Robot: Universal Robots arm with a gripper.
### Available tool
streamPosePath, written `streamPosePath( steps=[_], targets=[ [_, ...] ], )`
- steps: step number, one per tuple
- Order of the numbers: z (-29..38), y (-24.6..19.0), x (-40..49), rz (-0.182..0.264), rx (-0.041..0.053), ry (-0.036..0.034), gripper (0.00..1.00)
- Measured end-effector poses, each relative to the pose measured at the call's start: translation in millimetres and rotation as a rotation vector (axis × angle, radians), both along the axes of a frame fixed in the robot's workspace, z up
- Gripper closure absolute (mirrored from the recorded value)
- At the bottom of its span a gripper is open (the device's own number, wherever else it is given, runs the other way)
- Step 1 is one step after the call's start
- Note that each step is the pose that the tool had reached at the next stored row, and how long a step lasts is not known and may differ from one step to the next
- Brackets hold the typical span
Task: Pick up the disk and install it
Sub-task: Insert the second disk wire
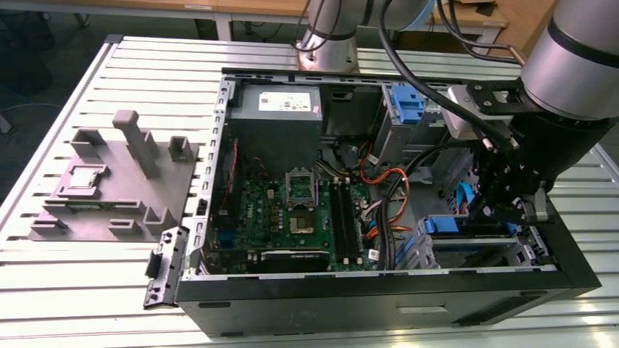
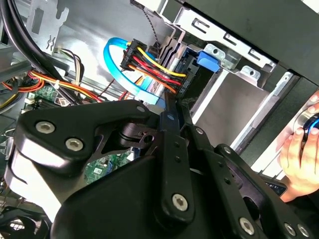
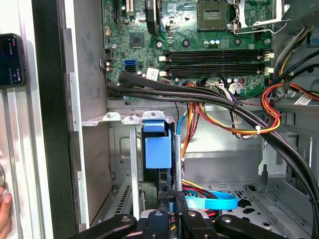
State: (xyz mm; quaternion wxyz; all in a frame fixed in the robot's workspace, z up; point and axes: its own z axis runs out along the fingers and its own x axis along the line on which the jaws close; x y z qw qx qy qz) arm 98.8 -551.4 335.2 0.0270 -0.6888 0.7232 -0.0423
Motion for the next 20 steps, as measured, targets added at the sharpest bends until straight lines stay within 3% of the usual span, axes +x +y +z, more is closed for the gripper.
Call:
streamPosePath(
  steps=[11, 20],
  targets=[
    [-0.5, -2.3, 0.8, 0.002, 0.0, 0.0, 0.84],
    [-4.2, -2.4, 0.8, 0.002, 0.0075, 0.0, 0.84]
  ],
)
